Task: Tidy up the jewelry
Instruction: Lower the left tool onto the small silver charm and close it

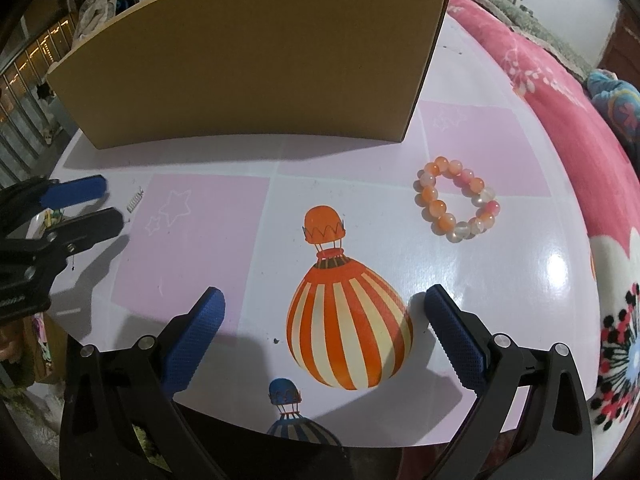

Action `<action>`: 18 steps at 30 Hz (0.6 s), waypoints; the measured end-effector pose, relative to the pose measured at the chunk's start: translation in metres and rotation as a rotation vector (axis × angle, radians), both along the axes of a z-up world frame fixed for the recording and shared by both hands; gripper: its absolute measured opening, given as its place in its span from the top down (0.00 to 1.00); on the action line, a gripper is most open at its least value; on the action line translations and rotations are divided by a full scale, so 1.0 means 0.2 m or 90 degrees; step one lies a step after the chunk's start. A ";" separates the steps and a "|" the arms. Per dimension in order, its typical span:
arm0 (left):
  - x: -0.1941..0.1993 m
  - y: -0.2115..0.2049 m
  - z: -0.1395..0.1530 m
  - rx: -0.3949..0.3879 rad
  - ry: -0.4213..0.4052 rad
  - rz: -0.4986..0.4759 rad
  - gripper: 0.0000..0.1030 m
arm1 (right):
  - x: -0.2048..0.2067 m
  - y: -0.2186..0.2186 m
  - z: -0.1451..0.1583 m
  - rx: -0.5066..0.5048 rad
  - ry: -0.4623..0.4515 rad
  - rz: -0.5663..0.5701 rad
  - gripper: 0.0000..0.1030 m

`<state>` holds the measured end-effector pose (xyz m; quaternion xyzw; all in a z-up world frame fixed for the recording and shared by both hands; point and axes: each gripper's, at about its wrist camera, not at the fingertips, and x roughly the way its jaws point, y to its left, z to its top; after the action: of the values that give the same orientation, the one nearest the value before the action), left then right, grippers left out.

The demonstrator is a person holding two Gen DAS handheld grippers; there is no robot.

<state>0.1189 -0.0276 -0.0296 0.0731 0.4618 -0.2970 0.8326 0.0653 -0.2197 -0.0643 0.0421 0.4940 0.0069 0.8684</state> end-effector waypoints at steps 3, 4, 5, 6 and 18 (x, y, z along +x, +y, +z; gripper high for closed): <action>0.03 -0.02 0.00 0.003 0.010 -0.008 0.69 | -0.01 0.00 0.00 0.000 -0.004 0.000 0.08; 0.04 -0.03 -0.01 0.009 0.012 -0.007 0.72 | -0.02 0.00 0.00 0.000 -0.005 0.000 0.07; 0.05 -0.03 -0.01 0.013 0.015 -0.005 0.76 | -0.02 0.00 0.00 0.000 -0.006 0.000 0.08; 0.05 -0.04 -0.02 0.014 0.017 -0.005 0.78 | -0.02 0.00 0.00 0.000 -0.007 0.000 0.08; 0.04 -0.13 -0.02 0.098 -0.026 -0.029 0.88 | -0.03 0.00 0.00 -0.002 -0.011 -0.001 0.07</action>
<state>0.1272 -0.0528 -0.0338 0.1535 0.4640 -0.2779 0.8270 0.0595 -0.2191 -0.0639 0.0412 0.4868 0.0059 0.8725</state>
